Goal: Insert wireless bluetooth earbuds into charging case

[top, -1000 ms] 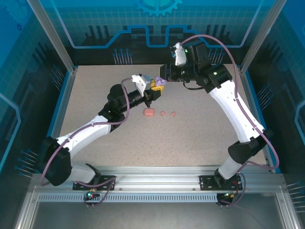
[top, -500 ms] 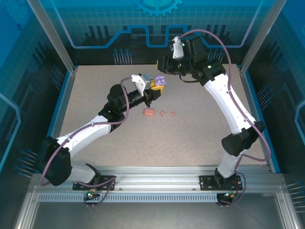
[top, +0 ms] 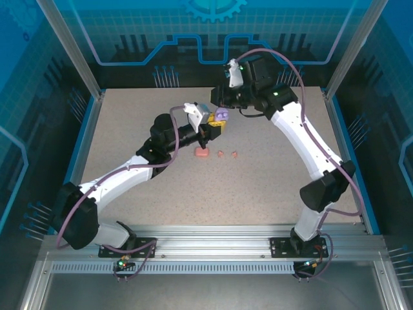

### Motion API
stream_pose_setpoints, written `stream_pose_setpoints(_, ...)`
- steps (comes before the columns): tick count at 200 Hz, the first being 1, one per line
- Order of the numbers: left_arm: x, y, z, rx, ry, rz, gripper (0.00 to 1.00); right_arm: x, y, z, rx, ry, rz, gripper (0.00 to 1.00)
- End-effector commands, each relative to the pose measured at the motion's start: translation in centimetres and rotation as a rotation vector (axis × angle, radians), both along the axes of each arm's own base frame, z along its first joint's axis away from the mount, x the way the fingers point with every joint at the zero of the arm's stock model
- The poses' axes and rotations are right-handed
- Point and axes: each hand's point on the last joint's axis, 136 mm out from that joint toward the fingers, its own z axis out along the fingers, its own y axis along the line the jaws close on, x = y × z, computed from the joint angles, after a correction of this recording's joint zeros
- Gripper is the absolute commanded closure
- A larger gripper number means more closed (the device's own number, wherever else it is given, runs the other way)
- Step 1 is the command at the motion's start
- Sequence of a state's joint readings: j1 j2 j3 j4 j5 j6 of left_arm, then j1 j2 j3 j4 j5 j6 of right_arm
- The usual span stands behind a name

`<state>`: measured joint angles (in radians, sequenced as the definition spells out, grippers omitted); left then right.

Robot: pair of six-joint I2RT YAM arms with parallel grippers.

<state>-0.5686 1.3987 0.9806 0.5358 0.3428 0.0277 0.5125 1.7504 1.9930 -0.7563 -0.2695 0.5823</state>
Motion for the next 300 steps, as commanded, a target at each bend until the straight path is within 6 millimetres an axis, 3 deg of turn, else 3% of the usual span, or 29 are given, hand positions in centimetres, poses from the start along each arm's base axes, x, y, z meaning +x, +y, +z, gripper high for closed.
stream_pose_setpoints(1, 1.0, 0.5, 3.4, -0.052, -0.080, 0.045, 1.00, -3.6, 0.6, 0.9, 0.012, 0.004, 0.073, 0.87)
stream_pose_setpoints(47, 1.1, 0.5, 3.5, -0.059, -0.074, 0.045, 1.00, -3.9, 0.3, 0.4, 0.026, 0.010, 0.044, 0.86)
stream_pose_setpoints(71, 1.0, 0.6, 2.7, -0.068, -0.035, 0.047, 1.00, -1.3, -1.2, 2.0, 0.073, -0.025, -0.065, 0.80)
stream_pose_setpoints(95, 1.2, 1.6, 0.6, -0.085, 0.049, 0.104, 1.00, 1.6, -4.1, 3.2, 0.109, -0.053, -0.209, 0.69)
stream_pose_setpoints(118, 1.6, 3.5, -3.3, -0.086, 0.189, 0.211, 1.00, 2.6, -6.4, 1.7, 0.089, -0.023, -0.275, 0.66)
stream_pose_setpoints(133, 1.5, 4.7, -6.4, -0.090, 0.291, 0.279, 1.00, 2.4, -7.1, -0.5, 0.068, 0.013, -0.289, 0.65)
stream_pose_setpoints(185, 2.3, 11.0, -17.8, -0.189, 0.731, 0.540, 1.00, -0.6, -8.8, -9.4, 0.004, 0.162, -0.310, 0.51)
stream_pose_setpoints(208, 2.5, 13.3, -21.3, -0.221, 0.872, 0.611, 1.00, -2.0, -8.7, -12.1, -0.006, 0.215, -0.303, 0.50)
stream_pose_setpoints(251, 2.8, 15.2, -26.2, -0.226, 1.024, 0.661, 1.00, -3.7, -7.6, -14.5, -0.040, 0.260, -0.269, 0.50)
stream_pose_setpoints(300, 3.0, 15.8, -30.3, -0.209, 1.142, 0.686, 1.00, -4.2, -5.8, -15.2, -0.079, 0.266, -0.235, 0.50)
